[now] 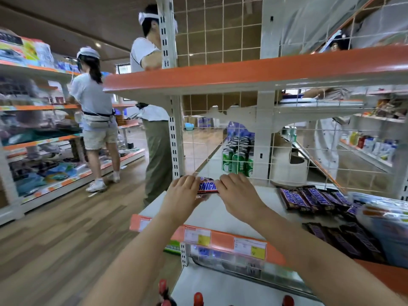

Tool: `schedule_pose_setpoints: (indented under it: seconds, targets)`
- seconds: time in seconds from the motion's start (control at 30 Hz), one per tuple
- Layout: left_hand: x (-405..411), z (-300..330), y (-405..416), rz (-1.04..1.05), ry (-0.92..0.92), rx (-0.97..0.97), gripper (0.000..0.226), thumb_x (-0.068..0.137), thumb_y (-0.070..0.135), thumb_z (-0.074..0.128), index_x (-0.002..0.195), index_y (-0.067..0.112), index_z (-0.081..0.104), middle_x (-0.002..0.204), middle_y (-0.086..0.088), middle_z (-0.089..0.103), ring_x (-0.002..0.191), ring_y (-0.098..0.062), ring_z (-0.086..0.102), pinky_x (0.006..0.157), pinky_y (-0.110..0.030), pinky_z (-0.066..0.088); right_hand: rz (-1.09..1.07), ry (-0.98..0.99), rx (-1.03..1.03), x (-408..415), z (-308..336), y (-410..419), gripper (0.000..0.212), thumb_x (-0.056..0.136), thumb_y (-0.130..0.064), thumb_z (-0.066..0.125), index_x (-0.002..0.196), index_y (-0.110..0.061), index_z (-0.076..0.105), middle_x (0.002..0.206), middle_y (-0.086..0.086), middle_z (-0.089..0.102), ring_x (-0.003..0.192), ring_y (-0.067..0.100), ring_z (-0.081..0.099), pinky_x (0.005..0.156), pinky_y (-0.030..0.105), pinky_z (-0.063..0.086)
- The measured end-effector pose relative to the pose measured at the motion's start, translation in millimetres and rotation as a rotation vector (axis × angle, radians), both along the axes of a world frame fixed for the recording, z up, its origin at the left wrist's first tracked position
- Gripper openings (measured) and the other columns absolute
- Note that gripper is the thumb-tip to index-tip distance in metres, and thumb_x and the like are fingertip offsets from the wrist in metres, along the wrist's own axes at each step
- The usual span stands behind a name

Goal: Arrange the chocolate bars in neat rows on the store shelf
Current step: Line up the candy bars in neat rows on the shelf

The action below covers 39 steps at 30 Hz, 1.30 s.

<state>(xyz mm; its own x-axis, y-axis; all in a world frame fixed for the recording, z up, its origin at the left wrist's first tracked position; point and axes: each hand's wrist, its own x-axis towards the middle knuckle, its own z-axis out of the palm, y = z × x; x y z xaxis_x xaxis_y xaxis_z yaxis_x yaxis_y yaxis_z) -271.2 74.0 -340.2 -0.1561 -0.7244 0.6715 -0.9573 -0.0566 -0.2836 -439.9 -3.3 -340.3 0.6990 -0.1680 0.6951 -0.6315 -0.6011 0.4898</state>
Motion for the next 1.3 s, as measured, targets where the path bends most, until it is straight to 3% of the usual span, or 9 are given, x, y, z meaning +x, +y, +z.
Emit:
schedule_pose_setpoints:
  seconds: [0.3, 0.43, 0.53, 0.7, 0.9, 1.0, 1.07, 1.17, 1.3]
  targets:
    - [21, -1, 18, 0.075, -0.049, -0.021, 0.040, 0.048, 0.037, 0.089, 0.073, 0.014, 0.069, 0.067, 0.001, 0.065, 0.062, -0.020, 0.064, 0.059, -0.027, 0.052, 0.130, -0.057, 0.013, 26, 2, 17, 0.028, 0.076, -0.038, 0.069, 0.093, -0.015, 0.069, 0.089, 0.003, 0.066, 0.076, 0.022, 0.062, 0.069, 0.030, 0.048]
    - [24, -3, 20, 0.095, -0.035, -0.046, 0.039, 0.050, 0.037, 0.089, 0.077, 0.015, 0.071, 0.070, 0.002, 0.067, 0.065, -0.018, 0.065, 0.063, -0.028, 0.053, 0.121, -0.333, 0.703, 12, 21, 29, 0.043, 0.095, -0.045, 0.043, 0.120, -0.014, 0.059, 0.116, 0.004, 0.057, 0.108, 0.021, 0.053, 0.090, 0.034, 0.043]
    - [25, -7, 19, 0.103, -0.017, -0.057, 0.040, 0.050, 0.037, 0.089, 0.078, 0.015, 0.070, 0.071, 0.002, 0.067, 0.066, -0.018, 0.066, 0.063, -0.030, 0.053, 0.199, -0.689, 1.149, 6, 31, 25, 0.046, 0.096, -0.047, 0.038, 0.114, -0.010, 0.059, 0.112, 0.002, 0.057, 0.102, 0.016, 0.054, 0.082, 0.027, 0.039]
    - [22, -13, 17, 0.098, -0.015, -0.060, 0.040, 0.051, 0.039, 0.089, 0.078, 0.015, 0.071, 0.072, 0.002, 0.068, 0.066, -0.019, 0.066, 0.063, -0.031, 0.053, 0.166, -0.639, 1.456, -2, 27, 19, 0.042, 0.091, -0.046, 0.051, 0.099, -0.007, 0.064, 0.102, 0.008, 0.064, 0.094, 0.021, 0.059, 0.085, 0.034, 0.045]
    - [15, -15, 18, 0.057, 0.051, 0.005, 0.040, 0.059, 0.040, 0.085, 0.085, 0.015, 0.069, 0.083, -0.001, 0.070, 0.078, -0.022, 0.067, 0.071, -0.035, 0.053, 0.205, -0.615, 1.561, -1, 17, 17, 0.020, 0.093, -0.027, 0.056, 0.091, -0.009, 0.063, 0.091, 0.004, 0.066, 0.068, 0.006, 0.062, 0.066, 0.020, 0.047]
    - [12, -15, 17, 0.103, 0.235, 0.112, 0.052, 0.085, 0.046, 0.060, 0.126, 0.015, 0.052, 0.125, -0.002, 0.057, 0.116, -0.024, 0.051, 0.096, -0.036, 0.039, 0.233, -0.693, 1.558, -1, 16, 14, 0.024, 0.094, -0.023, 0.055, 0.102, -0.003, 0.066, 0.090, 0.005, 0.066, 0.068, 0.007, 0.061, 0.068, 0.021, 0.048]
    - [11, -13, 20, 0.123, 0.446, 0.103, 0.067, 0.084, 0.051, 0.058, 0.138, 0.015, 0.038, 0.133, -0.002, 0.047, 0.122, -0.023, 0.044, 0.098, -0.033, 0.035, 0.255, -0.773, 1.547, 0, 16, 14, 0.023, 0.094, -0.021, 0.055, 0.103, -0.003, 0.067, 0.088, 0.006, 0.066, 0.067, 0.008, 0.059, 0.068, 0.021, 0.048]
    - [10, -8, 23, 0.066, 0.850, 0.041, 0.074, 0.078, 0.047, 0.068, 0.136, 0.010, 0.040, 0.128, -0.004, 0.048, 0.115, -0.020, 0.047, 0.092, -0.030, 0.038, 0.283, -0.888, 1.559, 0, 15, 12, 0.022, 0.094, -0.020, 0.055, 0.100, -0.002, 0.065, 0.090, 0.007, 0.065, 0.066, 0.009, 0.059, 0.067, 0.022, 0.047]
    - [14, -7, 16, -0.046, 1.436, 0.054, 0.051, 0.079, 0.042, 0.068, 0.115, 0.007, 0.058, 0.107, -0.007, 0.063, 0.090, -0.016, 0.056, 0.077, -0.027, 0.043, 0.325, -1.005, 1.608, -1, 14, 11, 0.018, 0.095, -0.020, 0.053, 0.099, -0.006, 0.063, 0.086, 0.003, 0.064, 0.068, 0.008, 0.059, 0.066, 0.021, 0.045]
